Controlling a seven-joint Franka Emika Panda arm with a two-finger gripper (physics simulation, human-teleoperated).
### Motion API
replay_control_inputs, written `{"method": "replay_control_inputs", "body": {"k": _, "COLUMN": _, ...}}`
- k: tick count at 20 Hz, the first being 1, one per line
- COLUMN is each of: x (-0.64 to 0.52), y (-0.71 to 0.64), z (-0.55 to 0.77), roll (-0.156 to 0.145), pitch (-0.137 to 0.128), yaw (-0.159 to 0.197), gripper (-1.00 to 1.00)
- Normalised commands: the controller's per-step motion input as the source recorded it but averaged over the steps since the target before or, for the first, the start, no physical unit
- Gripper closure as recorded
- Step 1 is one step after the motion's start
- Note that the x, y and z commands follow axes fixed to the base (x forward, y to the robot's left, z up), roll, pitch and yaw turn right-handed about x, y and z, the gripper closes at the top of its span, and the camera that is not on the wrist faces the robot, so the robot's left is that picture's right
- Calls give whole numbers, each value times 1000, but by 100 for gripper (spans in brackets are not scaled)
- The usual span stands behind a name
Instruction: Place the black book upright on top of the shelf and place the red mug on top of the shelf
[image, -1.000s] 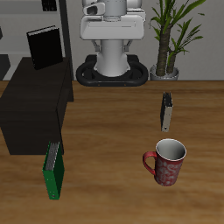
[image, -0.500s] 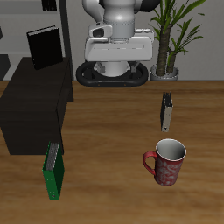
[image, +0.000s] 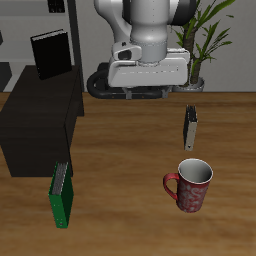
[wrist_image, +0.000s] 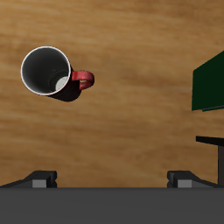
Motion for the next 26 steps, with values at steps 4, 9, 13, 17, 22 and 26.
{"method": "replay_control_inputs", "body": {"k": 4, "x": 404, "y": 391, "z": -82, "roll": -3, "pitch": -17, "yaw": 44, "gripper": -100}}
{"method": "replay_control_inputs", "body": {"k": 9, "x": 298, "y": 301, "z": 7, "roll": 14, "pitch": 14, "yaw": 12, "gripper": -100}}
{"method": "replay_control_inputs", "body": {"k": 13, "x": 274, "y": 322, "z": 66, "roll": 19, "pitch": 5, "yaw": 32, "gripper": -100}}
{"method": "replay_control_inputs", "body": {"k": 17, "x": 242, "y": 393, "z": 106, "roll": 27, "pitch": -7, "yaw": 10, "gripper": -100}}
{"method": "replay_control_inputs", "body": {"k": 22, "x": 149, "y": 400, "z": -9, "roll": 41, "pitch": -10, "yaw": 24, "gripper": -100}}
{"method": "replay_control_inputs", "body": {"k": 26, "x": 212, "y": 222, "z": -50, "roll": -4, "pitch": -10, "yaw": 40, "gripper": -100}}
